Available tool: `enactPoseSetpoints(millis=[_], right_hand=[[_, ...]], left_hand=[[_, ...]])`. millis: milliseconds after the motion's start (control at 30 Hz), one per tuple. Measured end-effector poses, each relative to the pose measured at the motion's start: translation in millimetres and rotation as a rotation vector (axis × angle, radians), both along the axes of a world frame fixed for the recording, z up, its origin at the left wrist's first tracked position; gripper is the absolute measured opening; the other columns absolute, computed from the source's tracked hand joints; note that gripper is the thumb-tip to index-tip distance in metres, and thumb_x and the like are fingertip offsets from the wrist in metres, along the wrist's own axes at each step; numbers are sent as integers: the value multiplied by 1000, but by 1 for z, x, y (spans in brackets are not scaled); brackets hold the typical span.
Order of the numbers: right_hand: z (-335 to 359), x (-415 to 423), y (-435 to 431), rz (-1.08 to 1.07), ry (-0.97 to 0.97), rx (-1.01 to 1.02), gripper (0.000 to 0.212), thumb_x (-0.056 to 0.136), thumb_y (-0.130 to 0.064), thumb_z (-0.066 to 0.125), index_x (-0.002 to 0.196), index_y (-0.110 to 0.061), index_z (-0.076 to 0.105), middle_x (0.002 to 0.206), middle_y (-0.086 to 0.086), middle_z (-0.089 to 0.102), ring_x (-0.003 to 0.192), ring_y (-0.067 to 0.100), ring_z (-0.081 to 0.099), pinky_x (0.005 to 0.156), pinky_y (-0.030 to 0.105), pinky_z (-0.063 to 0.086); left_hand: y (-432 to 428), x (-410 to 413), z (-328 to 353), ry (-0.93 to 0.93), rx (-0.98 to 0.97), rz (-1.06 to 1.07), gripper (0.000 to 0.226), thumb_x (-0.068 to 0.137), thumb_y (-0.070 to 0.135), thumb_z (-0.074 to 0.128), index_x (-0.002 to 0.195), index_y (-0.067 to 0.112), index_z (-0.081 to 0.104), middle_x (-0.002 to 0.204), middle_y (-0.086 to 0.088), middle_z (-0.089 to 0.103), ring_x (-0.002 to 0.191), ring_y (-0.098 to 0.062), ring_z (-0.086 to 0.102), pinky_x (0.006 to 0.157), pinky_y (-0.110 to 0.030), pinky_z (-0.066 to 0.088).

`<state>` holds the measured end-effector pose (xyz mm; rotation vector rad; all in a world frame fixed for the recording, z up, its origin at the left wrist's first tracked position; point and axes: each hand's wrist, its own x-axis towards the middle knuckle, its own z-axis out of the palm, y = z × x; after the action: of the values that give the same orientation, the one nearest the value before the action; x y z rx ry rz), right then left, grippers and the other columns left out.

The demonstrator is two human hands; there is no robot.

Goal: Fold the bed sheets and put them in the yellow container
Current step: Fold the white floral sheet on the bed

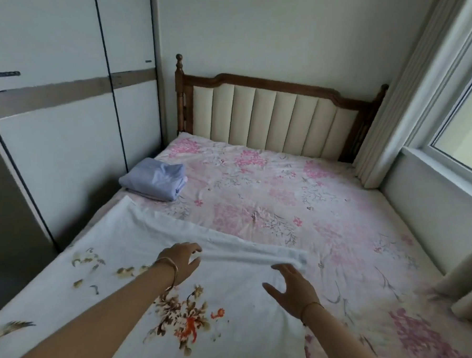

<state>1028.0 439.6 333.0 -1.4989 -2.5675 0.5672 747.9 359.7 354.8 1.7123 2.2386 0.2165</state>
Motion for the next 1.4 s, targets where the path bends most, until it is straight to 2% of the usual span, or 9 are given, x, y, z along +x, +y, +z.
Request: enactPoseSetpoints(millis=[67, 200, 467, 533, 600, 733, 933, 1200, 1400], right_hand=[[-8, -22, -12, 21, -12, 18, 106, 59, -91, 12, 142, -28, 35, 148, -9, 34, 130, 12, 41, 103, 29, 40], [-25, -49, -26, 9, -67, 33, 131, 40, -97, -15, 144, -31, 29, 157, -10, 16, 138, 11, 30, 109, 32, 34], [-62, -184, -80, -108, -185, -50, 138, 31, -97, -19, 145, -32, 25, 158, -10, 10, 139, 12, 28, 110, 32, 34], [-69, -223, -100, -146, -184, -110, 126, 43, -97, -5, 145, -31, 25, 158, -8, 9, 140, 13, 28, 110, 34, 34], [-72, -262, -119, -142, -192, -142, 97, 66, -88, 19, 145, -31, 25, 158, -9, 8, 140, 14, 28, 110, 35, 34], [-70, -320, -137, -64, -248, -132, 110, 54, -93, 6, 146, -34, 21, 159, -11, 5, 142, 13, 23, 113, 34, 29], [-66, -353, -123, -81, -276, -154, 75, 86, -67, 39, 148, -28, 21, 159, -5, 7, 141, 18, 26, 113, 36, 31], [-87, -399, -142, -84, -355, -153, 71, 90, -61, 41, 148, -27, 20, 158, -4, 12, 141, 20, 27, 112, 39, 29], [-106, -443, -185, -242, -384, -215, 72, 90, -62, 40, 149, -25, 20, 158, -5, 13, 141, 19, 26, 114, 37, 27]], left_hand=[[-21, -26, -2, 52, -46, 26, 42, 98, 39, 37, 138, 26, 37, 145, 2, 40, 129, -19, 41, 101, -34, 40], [-42, -61, -13, 107, -99, 10, 51, 98, 43, 33, 146, 27, 24, 152, 3, 28, 133, -19, 36, 104, -35, 37], [-72, -227, -52, 47, -154, -34, 48, 98, 41, 36, 144, 27, 29, 151, 4, 28, 134, -19, 34, 105, -35, 35], [-77, -267, -54, 51, -173, -67, 49, 98, 41, 36, 144, 26, 29, 150, 4, 29, 133, -20, 35, 105, -36, 36], [-82, -298, -54, 45, -206, -84, 48, 97, 40, 37, 143, 26, 31, 149, 4, 32, 130, -20, 38, 103, -37, 38], [-85, -349, -51, 50, -200, -91, 47, 97, 40, 37, 142, 26, 31, 147, 3, 35, 129, -19, 38, 100, -36, 39], [-96, -377, -47, 29, -129, -86, 47, 98, 40, 37, 142, 26, 31, 146, 3, 35, 128, -18, 39, 99, -34, 36], [-119, -411, -76, 73, -210, -164, 49, 97, 42, 36, 143, 26, 30, 146, 5, 37, 131, -17, 35, 107, -34, 31], [-128, -487, -86, 88, -182, -253, 48, 97, 44, 35, 141, 28, 32, 144, 5, 39, 129, -17, 39, 102, -31, 35]])
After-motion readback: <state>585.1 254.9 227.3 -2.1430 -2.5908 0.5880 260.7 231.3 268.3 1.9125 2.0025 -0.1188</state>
